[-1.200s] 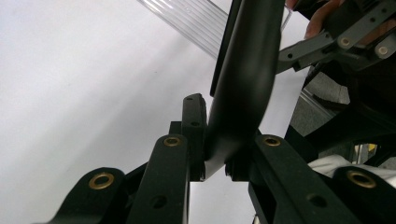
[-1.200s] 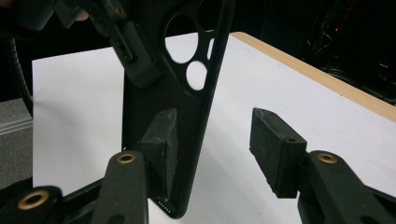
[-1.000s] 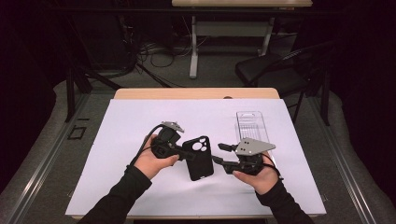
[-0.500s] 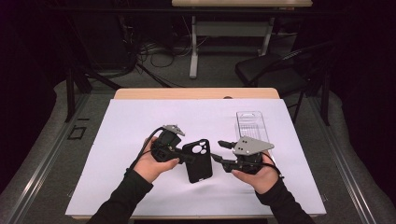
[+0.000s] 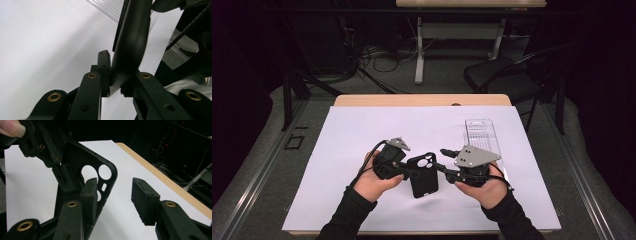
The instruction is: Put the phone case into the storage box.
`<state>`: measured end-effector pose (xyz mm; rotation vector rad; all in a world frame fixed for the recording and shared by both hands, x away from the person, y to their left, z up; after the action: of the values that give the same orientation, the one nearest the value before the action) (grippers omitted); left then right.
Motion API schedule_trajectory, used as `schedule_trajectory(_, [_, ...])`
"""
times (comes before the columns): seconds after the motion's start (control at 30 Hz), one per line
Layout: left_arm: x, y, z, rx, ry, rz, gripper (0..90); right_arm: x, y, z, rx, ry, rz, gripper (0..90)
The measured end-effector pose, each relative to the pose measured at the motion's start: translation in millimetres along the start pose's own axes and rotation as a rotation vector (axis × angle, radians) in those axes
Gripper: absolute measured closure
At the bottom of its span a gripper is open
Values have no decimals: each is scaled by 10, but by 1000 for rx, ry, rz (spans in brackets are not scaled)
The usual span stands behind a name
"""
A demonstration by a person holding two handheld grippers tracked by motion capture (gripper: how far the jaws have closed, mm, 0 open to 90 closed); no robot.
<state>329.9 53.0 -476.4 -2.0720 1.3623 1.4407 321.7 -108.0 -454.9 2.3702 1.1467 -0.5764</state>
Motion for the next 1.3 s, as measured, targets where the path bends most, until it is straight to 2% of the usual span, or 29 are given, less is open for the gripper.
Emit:
schedule_trajectory(0.27, [27,61,39,22,-13,-5,815,12,-98,-102,-18,-7,8,635])
schedule_trajectory(0.5, [33,69,52,15,-12,-19,815,24,-149,-73,-52,-35,33,662])
schedule_trajectory(0.67, [39,80,71,19,-17,-20,815,31,-138,-27,-35,-37,36,687])
schedule_trajectory(1.3, [107,132,86,53,-33,-15,815,53,-178,7,-2,-60,-3,766])
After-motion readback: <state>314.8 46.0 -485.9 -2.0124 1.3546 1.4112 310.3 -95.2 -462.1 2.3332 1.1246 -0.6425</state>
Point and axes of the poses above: each handheld gripper's, and its own axes: x roughly forward along the jaws, z roughly out of its underside, y roughly to its right, the point moved 6 cm from there along x, roughly forward along the jaws, and after that the axes turned 10 degrees about -y, right-handed, at the moved point
